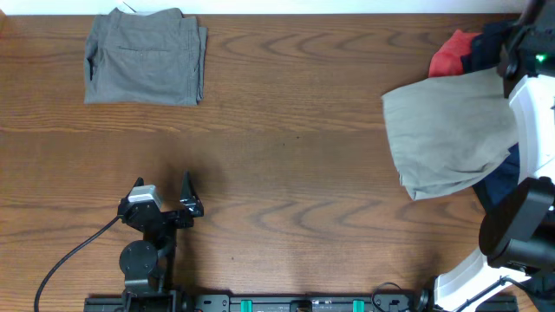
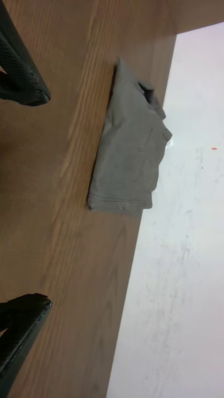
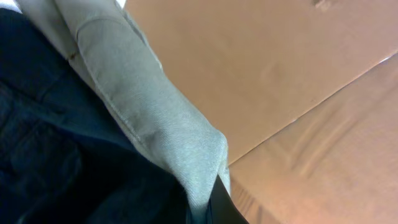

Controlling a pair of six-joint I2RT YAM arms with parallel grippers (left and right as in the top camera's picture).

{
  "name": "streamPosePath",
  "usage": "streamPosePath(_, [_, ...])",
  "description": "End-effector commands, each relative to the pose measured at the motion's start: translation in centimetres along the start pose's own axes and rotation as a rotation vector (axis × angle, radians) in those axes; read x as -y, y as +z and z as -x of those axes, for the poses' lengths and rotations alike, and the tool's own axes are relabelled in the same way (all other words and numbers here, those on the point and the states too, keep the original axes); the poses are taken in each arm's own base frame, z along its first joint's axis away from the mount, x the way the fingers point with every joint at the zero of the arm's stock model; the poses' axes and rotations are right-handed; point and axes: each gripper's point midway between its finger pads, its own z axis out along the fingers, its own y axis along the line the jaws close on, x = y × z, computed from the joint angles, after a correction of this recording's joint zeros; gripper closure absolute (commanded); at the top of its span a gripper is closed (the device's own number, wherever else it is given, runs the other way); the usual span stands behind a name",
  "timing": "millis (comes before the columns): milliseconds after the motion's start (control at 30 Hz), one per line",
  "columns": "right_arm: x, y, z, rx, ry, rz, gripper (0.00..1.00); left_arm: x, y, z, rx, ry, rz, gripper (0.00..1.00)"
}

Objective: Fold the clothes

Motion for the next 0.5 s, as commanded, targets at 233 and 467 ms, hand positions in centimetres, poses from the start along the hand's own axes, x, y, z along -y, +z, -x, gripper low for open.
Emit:
streamPosePath(233, [2.6, -6.7, 9.3, 0.157, 0.086, -0.011, 0.88, -0.5, 0.1, -1.5, -0.040, 0.015, 0.022, 0.02])
streamPosePath(467, [-5.1, -14.5, 10.4, 0.240, 0.007, 0.236, 0.83, -0.5, 0.1, -1.5, -0.040, 0.015, 0.022, 0.02])
